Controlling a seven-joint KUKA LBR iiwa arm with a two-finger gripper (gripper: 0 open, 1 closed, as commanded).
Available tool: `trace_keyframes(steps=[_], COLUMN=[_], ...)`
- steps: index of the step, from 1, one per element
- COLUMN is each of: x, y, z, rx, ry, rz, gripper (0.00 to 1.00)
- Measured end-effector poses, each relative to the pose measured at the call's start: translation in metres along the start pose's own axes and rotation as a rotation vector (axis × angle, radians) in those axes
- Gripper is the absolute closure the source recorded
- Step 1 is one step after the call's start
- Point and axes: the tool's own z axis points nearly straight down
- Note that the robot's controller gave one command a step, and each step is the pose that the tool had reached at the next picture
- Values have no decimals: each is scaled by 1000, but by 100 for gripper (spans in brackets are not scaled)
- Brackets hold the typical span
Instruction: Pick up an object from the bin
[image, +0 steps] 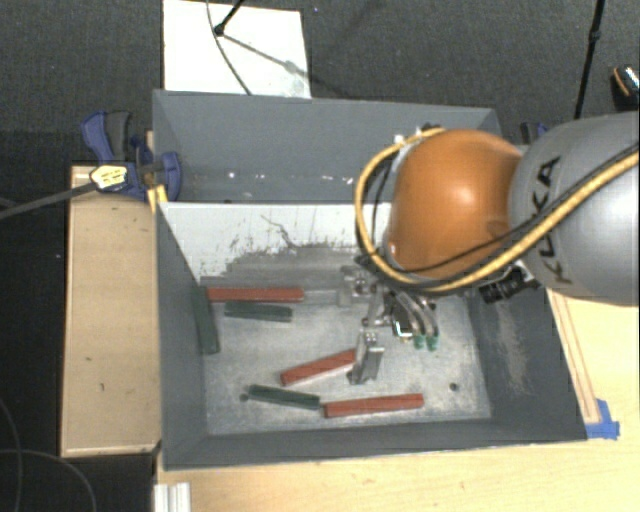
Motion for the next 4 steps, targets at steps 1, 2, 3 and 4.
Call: trace_keyframes(steps=[1, 2, 3, 4], x=[-27, -34, -34, -60], y=[-40, -46, -45, -56], z=[125, 165, 162, -1], rx=[1, 0, -1, -1], ry=[0, -2, -5, -18], rz=[14, -43, -38, -26], gripper=[0, 0, 100, 100])
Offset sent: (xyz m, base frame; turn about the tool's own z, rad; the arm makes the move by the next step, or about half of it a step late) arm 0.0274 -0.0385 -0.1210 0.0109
